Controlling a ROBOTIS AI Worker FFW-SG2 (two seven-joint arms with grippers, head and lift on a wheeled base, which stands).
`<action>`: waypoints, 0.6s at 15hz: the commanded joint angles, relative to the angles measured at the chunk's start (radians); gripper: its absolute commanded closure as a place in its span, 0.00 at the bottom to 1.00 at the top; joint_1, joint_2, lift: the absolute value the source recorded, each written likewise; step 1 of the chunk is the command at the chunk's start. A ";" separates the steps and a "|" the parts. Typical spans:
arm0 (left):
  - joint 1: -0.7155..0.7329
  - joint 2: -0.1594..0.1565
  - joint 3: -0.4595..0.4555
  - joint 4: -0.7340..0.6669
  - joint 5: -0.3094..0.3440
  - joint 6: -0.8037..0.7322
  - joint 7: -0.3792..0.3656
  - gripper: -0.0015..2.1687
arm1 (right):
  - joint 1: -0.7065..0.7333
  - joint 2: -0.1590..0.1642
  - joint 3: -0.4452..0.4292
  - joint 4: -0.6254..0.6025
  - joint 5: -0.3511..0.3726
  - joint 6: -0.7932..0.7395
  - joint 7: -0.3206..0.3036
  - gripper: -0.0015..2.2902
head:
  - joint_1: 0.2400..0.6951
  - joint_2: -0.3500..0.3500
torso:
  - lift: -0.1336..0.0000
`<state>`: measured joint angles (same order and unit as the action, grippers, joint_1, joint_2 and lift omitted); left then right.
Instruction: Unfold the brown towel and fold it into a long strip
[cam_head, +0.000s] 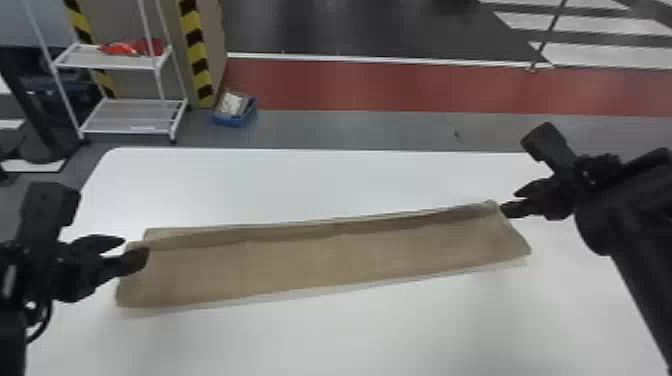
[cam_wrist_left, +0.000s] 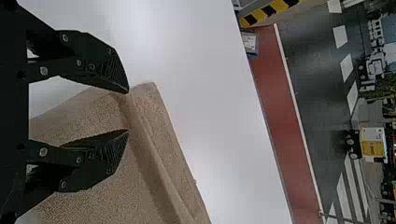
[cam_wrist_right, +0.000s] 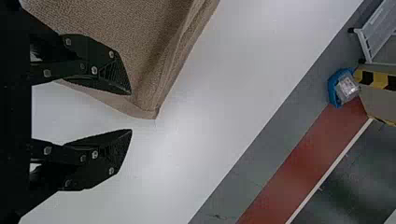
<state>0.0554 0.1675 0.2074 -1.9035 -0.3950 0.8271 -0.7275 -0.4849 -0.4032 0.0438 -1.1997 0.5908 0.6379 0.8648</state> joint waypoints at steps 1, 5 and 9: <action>0.009 0.000 0.007 -0.009 0.013 -0.021 0.017 0.01 | 0.006 0.001 -0.009 -0.001 -0.002 0.003 -0.004 0.02 | 1.00 0.39 | 0.29; 0.024 -0.003 0.012 -0.023 0.018 -0.027 0.039 0.01 | 0.029 0.001 -0.021 -0.020 -0.008 0.003 -0.006 0.02 | 1.00 0.39 | 0.29; 0.115 -0.025 0.073 -0.069 0.139 -0.137 0.143 0.01 | 0.160 0.027 -0.119 -0.224 -0.100 0.070 -0.027 0.03 | 1.00 0.39 | 0.29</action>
<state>0.1247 0.1568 0.2492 -1.9517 -0.3158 0.7564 -0.6110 -0.3880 -0.3896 -0.0350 -1.3187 0.5423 0.6654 0.8479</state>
